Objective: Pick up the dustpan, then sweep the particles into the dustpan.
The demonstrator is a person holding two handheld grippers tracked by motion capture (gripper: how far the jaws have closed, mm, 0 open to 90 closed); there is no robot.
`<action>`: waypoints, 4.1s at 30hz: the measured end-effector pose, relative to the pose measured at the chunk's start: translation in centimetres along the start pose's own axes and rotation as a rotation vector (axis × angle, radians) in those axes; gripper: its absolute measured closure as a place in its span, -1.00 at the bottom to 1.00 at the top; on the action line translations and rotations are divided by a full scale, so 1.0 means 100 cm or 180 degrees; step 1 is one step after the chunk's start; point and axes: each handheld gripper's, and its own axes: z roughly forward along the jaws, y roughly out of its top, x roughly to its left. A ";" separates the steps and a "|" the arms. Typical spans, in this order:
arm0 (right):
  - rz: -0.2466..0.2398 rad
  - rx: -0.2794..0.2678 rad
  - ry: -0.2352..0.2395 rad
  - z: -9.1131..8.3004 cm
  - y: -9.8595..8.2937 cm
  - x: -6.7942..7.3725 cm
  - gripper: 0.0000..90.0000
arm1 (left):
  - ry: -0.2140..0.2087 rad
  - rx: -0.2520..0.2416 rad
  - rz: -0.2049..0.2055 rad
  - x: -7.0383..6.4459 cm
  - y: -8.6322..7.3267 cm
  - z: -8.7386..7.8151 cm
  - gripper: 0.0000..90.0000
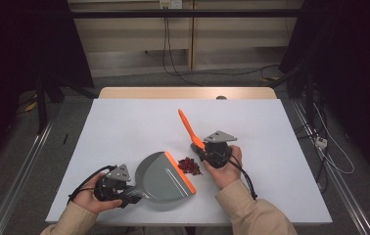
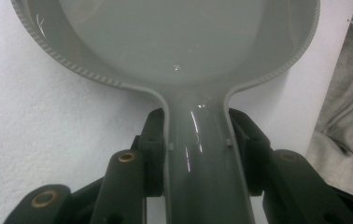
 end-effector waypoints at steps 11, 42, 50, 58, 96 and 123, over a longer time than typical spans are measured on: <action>-0.0052 0.0000 0.0001 0.000 0.000 0.005 0.58 | -0.0020 -0.0019 -0.0028 0.000 0.002 0.003 0.39; 0.0045 0.0003 0.0122 0.001 0.000 0.018 0.57 | -0.0022 -0.0017 -0.0042 0.000 0.009 0.008 0.39; 0.0049 -0.0010 0.0193 0.002 0.000 0.028 0.57 | -0.0031 0.0011 -0.0030 0.000 0.010 0.010 0.39; 0.0079 -0.0026 0.0242 0.003 0.000 0.033 0.57 | -0.0037 0.0004 -0.0072 0.000 0.011 0.011 0.39; 0.0164 -0.0187 0.0629 0.005 0.009 0.066 0.58 | -0.0065 0.0004 -0.0124 0.002 0.009 0.014 0.39; 0.0044 -0.0198 0.0261 0.012 0.003 0.030 0.58 | -0.0048 -0.0009 -0.0173 0.005 0.007 0.016 0.39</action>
